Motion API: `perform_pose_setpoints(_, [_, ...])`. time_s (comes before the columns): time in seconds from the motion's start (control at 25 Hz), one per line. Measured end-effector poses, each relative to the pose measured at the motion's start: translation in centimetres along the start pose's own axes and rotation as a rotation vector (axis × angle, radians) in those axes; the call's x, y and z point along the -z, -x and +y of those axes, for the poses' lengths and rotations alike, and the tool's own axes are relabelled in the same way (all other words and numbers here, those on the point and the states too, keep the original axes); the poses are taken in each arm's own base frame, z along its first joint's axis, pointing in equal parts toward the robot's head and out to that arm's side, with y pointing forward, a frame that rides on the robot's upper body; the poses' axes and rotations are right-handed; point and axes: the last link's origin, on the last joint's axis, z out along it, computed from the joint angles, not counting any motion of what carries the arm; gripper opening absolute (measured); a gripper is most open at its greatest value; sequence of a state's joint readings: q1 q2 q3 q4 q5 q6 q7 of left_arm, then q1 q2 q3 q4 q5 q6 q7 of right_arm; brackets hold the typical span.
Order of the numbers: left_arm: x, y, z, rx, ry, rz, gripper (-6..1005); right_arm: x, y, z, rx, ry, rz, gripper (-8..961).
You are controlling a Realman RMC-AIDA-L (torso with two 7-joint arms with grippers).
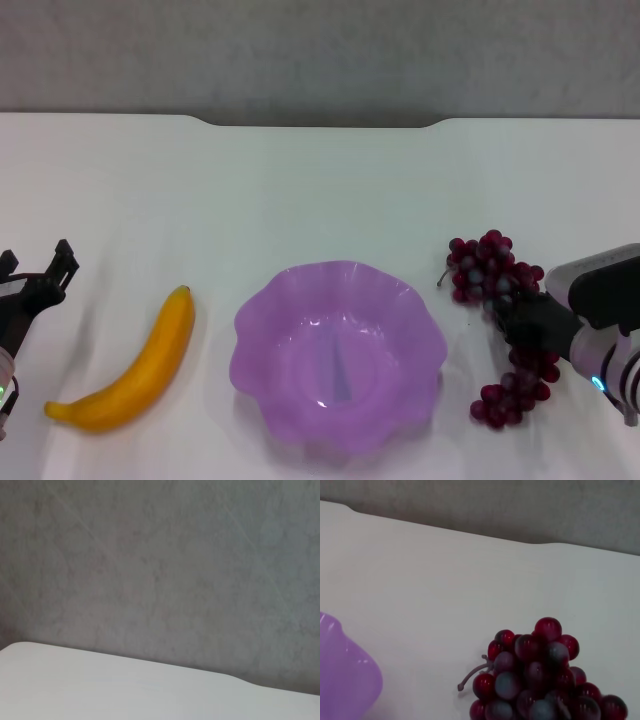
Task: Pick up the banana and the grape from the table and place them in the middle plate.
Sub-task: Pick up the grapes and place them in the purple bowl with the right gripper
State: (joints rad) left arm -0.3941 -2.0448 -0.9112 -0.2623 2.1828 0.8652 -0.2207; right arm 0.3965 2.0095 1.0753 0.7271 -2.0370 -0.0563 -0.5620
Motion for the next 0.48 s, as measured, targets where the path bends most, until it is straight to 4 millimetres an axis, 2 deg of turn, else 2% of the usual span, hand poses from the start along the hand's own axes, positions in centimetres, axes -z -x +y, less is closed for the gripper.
perform_pose_setpoints(0.48, [0.01,0.03,0.06,0.002,0.001,0.000,766,0.14,-0.09,0.57,0.033,-0.001,-0.031,363])
